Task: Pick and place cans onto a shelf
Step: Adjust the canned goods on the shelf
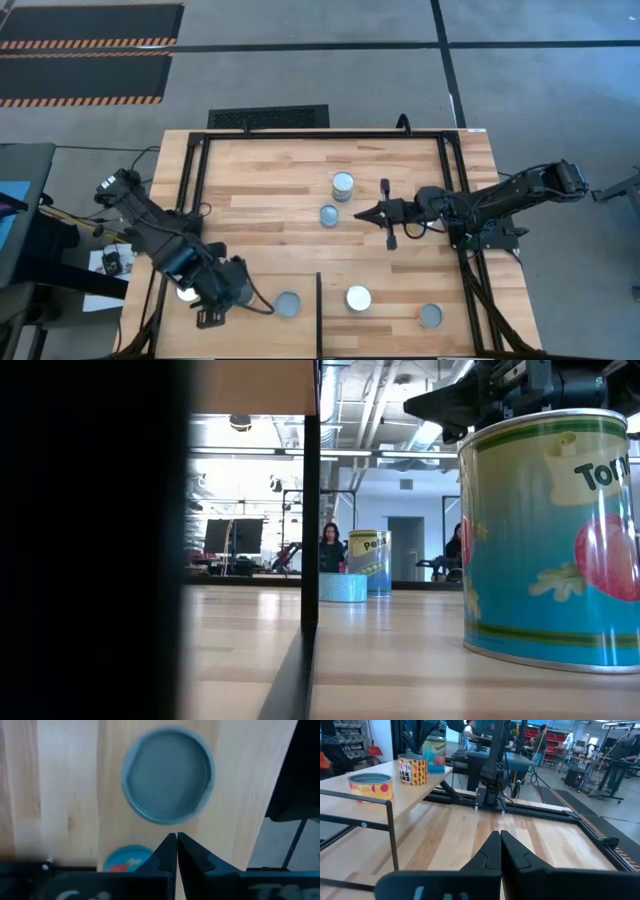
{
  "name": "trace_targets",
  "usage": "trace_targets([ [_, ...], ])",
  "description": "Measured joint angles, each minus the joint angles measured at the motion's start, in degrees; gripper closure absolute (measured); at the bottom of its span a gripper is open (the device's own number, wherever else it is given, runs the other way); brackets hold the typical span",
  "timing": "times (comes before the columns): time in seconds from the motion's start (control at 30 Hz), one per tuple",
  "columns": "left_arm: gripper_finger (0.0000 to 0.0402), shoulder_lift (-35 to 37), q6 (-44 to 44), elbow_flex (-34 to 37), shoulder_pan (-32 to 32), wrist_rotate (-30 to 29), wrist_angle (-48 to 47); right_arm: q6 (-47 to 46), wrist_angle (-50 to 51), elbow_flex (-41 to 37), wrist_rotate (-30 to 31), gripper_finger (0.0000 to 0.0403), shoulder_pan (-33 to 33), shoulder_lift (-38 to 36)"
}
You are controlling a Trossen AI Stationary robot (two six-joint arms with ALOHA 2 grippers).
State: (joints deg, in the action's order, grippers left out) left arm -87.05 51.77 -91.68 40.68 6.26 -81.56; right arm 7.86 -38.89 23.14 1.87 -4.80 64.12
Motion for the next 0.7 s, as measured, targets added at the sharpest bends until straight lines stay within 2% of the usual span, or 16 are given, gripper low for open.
trace_targets([
  [0.3,0.0401,0.0,4.82,0.0,3.13,-1.03,-3.77,-0.06,-0.33,0.0,0.02,0.0392,-0.48,0.0],
  [0.7,0.0401,0.0,5.53,0.02,3.56,-1.07,-6.37,-0.33,-0.23,0.0,0.0,0.0392,-0.45,0.0],
])
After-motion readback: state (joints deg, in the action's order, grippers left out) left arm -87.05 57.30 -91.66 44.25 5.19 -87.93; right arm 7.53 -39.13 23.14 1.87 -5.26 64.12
